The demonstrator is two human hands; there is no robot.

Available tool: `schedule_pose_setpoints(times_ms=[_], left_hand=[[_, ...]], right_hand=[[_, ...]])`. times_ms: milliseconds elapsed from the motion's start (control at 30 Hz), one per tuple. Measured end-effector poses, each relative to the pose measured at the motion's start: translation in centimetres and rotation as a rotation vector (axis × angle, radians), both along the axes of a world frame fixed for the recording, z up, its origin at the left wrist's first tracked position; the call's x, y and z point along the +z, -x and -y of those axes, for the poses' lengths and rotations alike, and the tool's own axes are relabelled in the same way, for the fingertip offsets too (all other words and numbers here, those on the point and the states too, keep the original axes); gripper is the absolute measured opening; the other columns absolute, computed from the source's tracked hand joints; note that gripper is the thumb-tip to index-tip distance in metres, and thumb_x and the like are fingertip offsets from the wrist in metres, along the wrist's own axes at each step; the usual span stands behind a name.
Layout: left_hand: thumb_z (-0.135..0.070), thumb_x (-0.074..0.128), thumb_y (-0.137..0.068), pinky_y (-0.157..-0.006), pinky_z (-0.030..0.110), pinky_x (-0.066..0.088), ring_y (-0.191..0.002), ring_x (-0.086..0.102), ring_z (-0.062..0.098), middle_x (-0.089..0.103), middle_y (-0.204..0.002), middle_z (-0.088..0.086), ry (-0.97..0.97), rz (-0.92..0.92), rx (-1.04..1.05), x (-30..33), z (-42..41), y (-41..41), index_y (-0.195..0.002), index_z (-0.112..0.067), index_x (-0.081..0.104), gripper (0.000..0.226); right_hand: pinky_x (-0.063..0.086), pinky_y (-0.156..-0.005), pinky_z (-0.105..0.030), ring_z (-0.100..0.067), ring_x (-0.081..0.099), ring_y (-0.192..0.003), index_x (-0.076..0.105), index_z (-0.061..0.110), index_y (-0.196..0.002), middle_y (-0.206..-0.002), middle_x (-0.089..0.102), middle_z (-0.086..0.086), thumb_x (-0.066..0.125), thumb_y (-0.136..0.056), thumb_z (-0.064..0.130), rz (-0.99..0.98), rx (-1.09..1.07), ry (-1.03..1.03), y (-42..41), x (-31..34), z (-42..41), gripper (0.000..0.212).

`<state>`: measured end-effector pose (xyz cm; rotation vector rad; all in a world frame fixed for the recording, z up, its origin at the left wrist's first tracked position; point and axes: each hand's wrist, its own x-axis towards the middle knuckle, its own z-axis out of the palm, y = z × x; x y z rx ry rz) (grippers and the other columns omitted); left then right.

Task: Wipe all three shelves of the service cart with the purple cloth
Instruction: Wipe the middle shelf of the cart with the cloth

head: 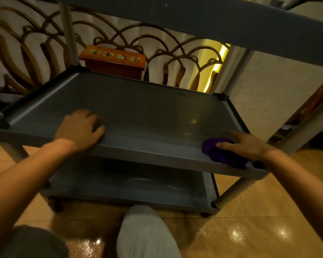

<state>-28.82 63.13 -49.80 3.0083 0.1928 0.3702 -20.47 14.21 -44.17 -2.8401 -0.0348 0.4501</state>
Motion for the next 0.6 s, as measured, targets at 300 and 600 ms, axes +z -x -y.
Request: schedule_pose_setpoints(times_ms=[300, 600], left_hand=[[-0.077, -0.001, -0.087, -0.121, 0.055, 0.016, -0.154, 0.012, 0.03, 0.024, -0.166, 0.007, 0.146, -0.067, 0.173, -1.6, -2.7, 1.4, -0.157, -0.024, 0.02, 0.09], [-0.091, 0.006, -0.068, -0.124, 0.044, 0.003, -0.155, 0.001, 0.019, 0.014, -0.168, -0.007, 0.813, 0.092, 0.279, 0.0, -3.9, 0.8, -0.157, -0.032, 0.022, 0.109]], right_hand=[[0.046, -0.074, 0.001, 0.019, 0.063, -0.087, 0.059, 0.031, -0.135, -0.111, 0.063, 0.015, 0.074, -0.09, 0.014, -0.003, 0.319, -0.587, 2.5, -3.4, -12.8, 0.051], [0.042, -0.108, -0.027, -0.02, 0.059, -0.126, 0.056, 0.025, -0.143, -0.142, 0.061, -0.005, 0.074, -0.088, 0.021, 0.07, 0.68, -0.564, 2.7, -4.5, -34.1, 0.058]])
